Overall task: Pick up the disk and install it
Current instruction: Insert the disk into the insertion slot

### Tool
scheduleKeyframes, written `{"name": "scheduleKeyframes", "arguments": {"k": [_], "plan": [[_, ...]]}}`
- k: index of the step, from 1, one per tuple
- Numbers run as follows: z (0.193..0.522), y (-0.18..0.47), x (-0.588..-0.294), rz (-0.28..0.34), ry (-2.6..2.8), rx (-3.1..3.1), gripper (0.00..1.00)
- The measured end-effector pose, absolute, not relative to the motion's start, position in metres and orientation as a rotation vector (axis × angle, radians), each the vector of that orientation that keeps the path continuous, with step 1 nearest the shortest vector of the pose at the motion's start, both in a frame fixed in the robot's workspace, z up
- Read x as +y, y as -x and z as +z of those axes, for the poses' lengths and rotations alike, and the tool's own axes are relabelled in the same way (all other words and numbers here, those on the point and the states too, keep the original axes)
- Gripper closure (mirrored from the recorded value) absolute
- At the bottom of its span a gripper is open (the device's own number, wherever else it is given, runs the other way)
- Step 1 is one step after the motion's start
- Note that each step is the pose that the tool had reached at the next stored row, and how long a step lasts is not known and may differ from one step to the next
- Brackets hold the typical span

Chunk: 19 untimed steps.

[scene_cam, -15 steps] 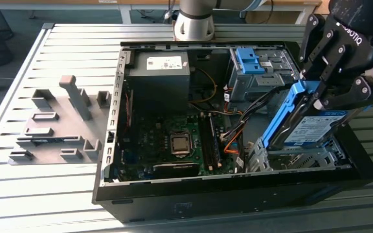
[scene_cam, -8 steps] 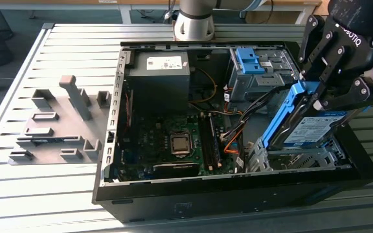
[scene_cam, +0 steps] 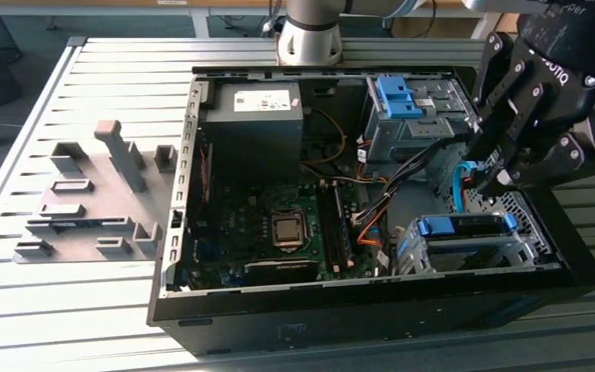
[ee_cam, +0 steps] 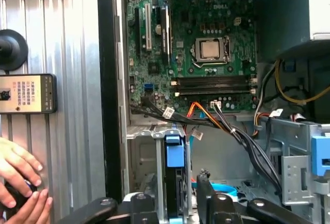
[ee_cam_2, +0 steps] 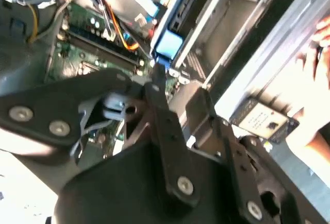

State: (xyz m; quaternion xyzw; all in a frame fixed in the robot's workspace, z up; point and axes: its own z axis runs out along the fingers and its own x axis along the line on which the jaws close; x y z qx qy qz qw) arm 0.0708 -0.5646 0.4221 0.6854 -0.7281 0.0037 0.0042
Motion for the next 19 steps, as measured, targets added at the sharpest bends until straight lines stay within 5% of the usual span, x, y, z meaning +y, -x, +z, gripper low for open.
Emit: {"name": "scheduleKeyframes", "arguments": {"k": [3,7,13,19], "plan": [[0.417,-0.071,-0.565,0.012,-2.148,-2.281,0.58],[0.409,-0.071,-0.566,0.012,-2.148,-2.281,0.76],[0.400,-0.071,-0.567,0.012,-2.148,-2.282,0.89],[0.400,-0.071,-0.567,0.013,-2.148,-2.282,0.89]]}}
